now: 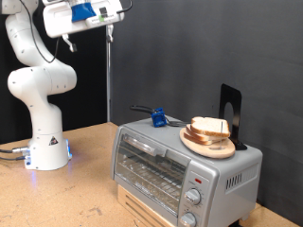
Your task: Make a piece of toast with the oven
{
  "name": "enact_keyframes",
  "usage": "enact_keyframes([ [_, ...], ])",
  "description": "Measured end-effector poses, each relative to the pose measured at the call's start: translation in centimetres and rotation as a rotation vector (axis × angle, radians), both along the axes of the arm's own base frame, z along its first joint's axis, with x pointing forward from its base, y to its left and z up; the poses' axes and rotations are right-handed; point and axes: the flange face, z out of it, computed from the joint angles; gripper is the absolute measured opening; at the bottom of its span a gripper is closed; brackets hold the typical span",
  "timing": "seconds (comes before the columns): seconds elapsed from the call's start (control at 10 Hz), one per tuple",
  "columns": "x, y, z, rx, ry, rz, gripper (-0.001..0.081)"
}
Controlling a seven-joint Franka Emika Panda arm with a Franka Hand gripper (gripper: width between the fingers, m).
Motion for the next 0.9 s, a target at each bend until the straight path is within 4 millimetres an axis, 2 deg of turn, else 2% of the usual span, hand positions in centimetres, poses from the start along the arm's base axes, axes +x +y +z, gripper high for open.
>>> enact_keyframes([
  [0.1,-0.2,-0.1,0.1,0.009,0.011,-0.044,0.0808],
  [0.2,-0.6,-0.1,0.2,0.018,0.019,-0.012,0.0808],
  [0.5,-2.1,-1.8,2.1,0.139,-0.084,0.312,0.0808],
  [0.7,-1.3,-3.1,1.8,0.197,-0.193,0.501,0.0808],
  [0.8,-0.6,-2.9,1.4,0.21,-0.224,0.556,0.0808],
  [0.9,-0.6,-3.0,1.4,0.21,-0.213,0.533,0.0808],
])
